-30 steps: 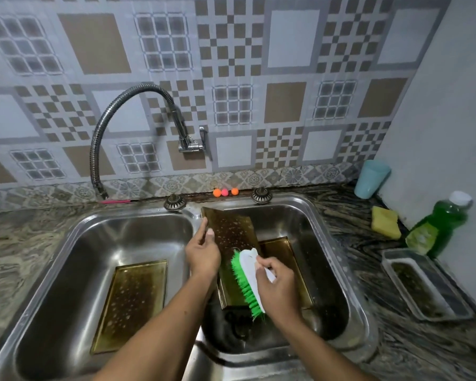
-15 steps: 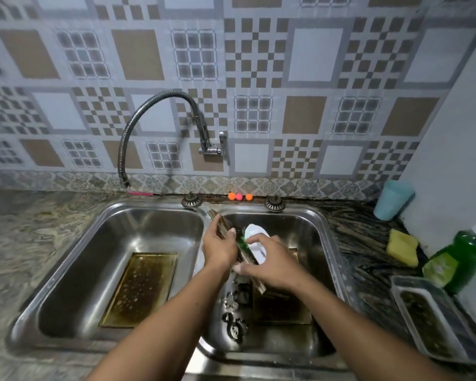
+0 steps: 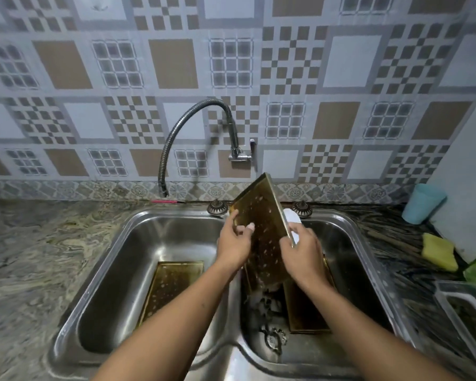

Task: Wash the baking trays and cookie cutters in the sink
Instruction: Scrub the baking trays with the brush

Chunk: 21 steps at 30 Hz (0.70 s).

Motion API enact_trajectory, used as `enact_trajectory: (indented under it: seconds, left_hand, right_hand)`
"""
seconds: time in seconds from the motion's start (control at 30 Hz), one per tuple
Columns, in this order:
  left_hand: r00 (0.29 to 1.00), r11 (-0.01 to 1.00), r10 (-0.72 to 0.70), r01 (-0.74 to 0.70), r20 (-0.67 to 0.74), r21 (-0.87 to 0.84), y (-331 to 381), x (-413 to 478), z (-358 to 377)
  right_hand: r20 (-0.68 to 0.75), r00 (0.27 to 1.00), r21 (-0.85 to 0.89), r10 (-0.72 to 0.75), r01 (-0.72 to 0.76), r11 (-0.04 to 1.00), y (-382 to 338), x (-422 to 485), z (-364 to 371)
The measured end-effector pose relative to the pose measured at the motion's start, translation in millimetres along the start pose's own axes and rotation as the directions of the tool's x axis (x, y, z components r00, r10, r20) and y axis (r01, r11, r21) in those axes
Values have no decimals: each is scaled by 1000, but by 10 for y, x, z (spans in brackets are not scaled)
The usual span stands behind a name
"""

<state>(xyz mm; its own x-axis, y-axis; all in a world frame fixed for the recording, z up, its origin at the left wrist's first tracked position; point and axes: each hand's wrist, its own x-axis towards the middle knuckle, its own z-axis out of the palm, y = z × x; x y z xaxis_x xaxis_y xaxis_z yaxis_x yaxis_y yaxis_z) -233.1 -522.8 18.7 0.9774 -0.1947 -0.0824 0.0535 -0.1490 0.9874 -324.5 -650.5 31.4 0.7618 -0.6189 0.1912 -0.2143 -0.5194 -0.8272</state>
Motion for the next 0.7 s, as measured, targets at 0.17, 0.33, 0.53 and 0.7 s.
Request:
enact_trajectory:
  seconds: [0.17,0.33,0.53,0.7]
  left_hand:
    - [998,994,-57,59,-27,97,-341,239,-999]
    - [987,991,-128,130,-99,20,-777,357,-1809]
    - [960,944,-177,228,-218,237,-1364,332,-2612]
    - [946,913,-271,311,-178,265,-1774,273,-2704]
  right_hand:
    - [-12,981,293,191,-180,939,-345,52,626]
    - [154,950,323,270,-307,895,-482,-174,1514]
    - [128,947,200,296,-316,927,-441,-624,2169]
    - [134,958,114,253,-269,957,-323,-800,2278]
